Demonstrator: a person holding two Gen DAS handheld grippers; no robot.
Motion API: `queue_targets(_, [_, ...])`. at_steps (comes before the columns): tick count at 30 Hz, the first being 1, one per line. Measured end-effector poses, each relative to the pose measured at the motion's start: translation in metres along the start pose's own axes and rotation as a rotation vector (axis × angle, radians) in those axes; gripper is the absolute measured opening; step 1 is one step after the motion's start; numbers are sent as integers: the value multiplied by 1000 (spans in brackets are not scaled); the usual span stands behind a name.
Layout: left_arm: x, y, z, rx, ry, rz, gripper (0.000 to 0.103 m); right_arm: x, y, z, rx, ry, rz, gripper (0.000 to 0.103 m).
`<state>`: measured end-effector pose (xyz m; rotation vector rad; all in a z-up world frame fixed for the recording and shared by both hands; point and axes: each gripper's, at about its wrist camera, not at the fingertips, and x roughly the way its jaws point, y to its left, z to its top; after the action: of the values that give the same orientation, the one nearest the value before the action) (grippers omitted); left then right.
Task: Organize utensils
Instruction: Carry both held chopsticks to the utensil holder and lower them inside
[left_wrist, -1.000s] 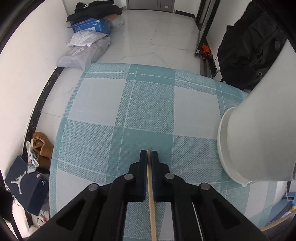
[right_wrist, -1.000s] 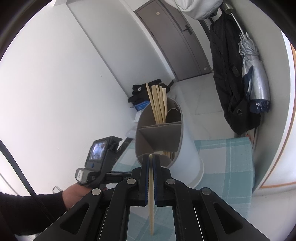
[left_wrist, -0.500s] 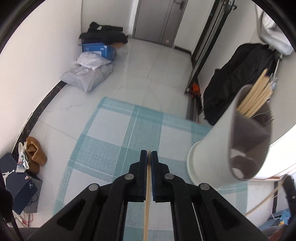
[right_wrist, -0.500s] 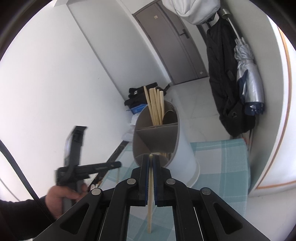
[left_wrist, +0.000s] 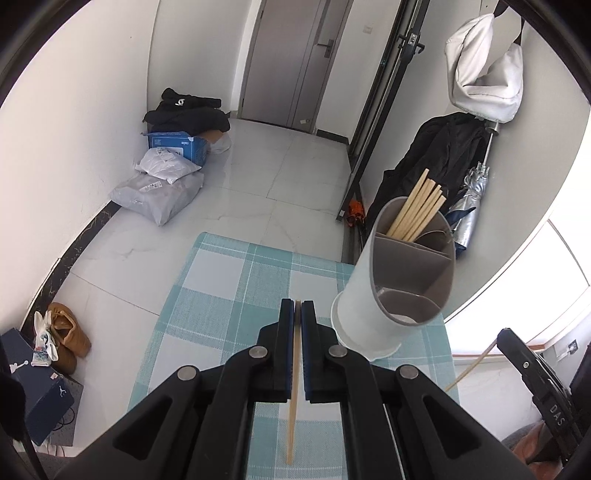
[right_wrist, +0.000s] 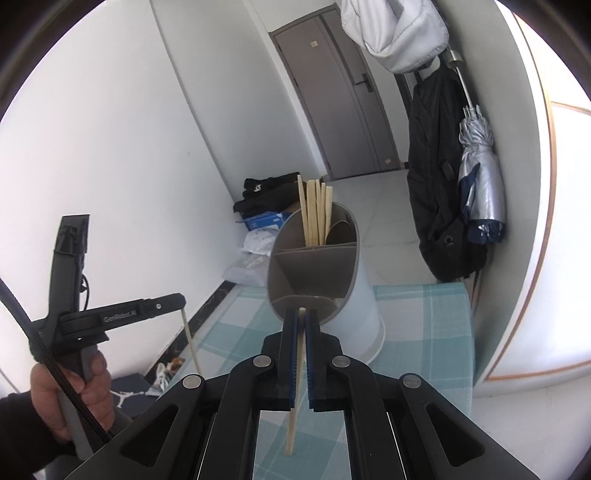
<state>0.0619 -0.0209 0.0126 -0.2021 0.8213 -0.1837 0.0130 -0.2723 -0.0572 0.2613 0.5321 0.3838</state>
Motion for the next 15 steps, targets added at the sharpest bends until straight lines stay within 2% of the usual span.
queue_targets(15, [-45,-1,-28,20,-60,-75,0,-30,35,-17,-57,-23,-116,3])
